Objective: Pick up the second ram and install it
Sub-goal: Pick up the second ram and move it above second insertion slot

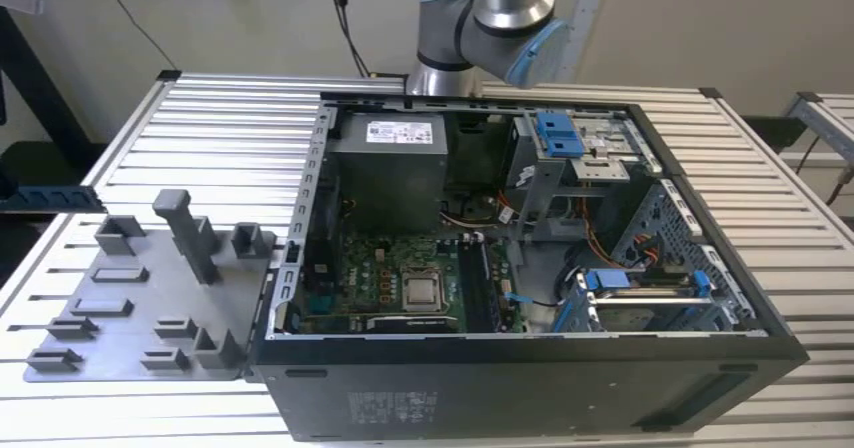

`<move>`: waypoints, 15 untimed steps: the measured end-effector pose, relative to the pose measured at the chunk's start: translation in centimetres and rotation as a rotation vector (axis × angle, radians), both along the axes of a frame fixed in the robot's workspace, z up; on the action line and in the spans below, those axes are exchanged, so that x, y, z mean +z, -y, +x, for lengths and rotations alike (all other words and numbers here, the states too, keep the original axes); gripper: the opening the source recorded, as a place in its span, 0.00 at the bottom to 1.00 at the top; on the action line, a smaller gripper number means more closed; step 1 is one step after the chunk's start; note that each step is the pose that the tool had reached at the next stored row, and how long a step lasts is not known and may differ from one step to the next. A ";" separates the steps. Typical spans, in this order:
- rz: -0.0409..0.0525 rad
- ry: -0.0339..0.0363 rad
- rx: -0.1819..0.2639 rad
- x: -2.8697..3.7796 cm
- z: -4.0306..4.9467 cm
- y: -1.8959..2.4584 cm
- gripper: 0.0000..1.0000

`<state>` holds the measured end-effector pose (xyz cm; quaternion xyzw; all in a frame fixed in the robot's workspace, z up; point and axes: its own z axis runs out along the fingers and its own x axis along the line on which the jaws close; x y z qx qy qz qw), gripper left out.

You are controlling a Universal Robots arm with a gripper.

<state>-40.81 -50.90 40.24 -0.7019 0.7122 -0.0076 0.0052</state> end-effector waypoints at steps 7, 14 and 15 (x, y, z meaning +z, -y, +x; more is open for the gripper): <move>0.0000 0.0001 0.000 1.08 0.00 0.00 0.14; -0.0001 0.0000 0.000 2.13 0.00 0.00 0.14; 0.0000 0.0000 0.000 2.27 0.00 0.00 0.14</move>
